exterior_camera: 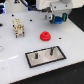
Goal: Insert the blue gear onto the right peg, followed by the red gear
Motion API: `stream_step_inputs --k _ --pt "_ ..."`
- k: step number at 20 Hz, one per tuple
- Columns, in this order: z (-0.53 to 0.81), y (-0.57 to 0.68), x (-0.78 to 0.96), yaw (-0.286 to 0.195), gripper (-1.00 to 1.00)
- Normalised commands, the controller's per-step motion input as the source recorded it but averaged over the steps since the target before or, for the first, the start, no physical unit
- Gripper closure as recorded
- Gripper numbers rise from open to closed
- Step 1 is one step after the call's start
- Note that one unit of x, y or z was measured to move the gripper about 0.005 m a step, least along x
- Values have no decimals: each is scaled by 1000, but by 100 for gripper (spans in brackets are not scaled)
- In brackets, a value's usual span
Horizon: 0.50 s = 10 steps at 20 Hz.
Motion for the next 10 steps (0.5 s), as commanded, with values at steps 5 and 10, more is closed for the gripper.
stream_step_inputs --k 5,10 --pt "565 -193 695 0 100" --pt "560 -231 762 0 100"
